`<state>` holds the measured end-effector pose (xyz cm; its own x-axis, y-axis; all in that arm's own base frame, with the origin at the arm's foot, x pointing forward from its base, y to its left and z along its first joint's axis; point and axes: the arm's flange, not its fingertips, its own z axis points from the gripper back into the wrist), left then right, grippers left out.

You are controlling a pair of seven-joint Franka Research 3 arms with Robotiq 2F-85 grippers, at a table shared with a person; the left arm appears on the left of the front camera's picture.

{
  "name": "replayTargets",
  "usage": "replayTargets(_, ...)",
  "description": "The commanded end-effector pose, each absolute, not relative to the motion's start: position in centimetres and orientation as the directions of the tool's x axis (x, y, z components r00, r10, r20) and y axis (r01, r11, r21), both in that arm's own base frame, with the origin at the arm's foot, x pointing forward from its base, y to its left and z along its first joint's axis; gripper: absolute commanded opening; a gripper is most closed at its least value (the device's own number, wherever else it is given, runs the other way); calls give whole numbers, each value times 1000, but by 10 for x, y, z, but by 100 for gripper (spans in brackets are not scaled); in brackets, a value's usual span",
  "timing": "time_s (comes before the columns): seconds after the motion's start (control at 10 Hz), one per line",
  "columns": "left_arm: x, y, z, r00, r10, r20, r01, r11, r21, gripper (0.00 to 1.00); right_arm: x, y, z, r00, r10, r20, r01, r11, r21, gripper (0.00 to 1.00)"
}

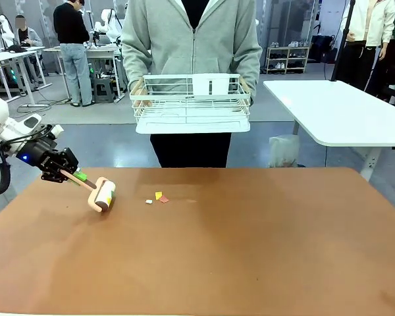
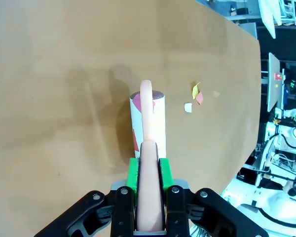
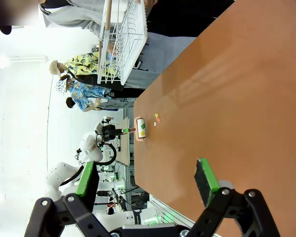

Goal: Clean the table.
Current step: Clean the table with the Lint Roller when the human lifts the Dish drying rack.

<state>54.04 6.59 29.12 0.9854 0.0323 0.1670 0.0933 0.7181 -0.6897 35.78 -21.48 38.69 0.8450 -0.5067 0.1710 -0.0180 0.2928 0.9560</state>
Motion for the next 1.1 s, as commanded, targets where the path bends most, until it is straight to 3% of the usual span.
replayTargets(0.0, 538, 64, 288, 979, 34, 202, 119, 711, -693, 21, 356, -214, 389, 843, -509, 173, -20, 292, 956, 100)
replayTargets(0.4, 550, 59, 261, 997, 34, 63, 14, 764, -645, 21, 356, -214, 389, 843, -509, 173, -20, 292, 956, 100)
replayTargets(1.0, 564, -7, 266, 998, -19, 52, 49, 750, -659, 21, 356, -214, 389, 843, -509, 173, -20, 292, 956, 100)
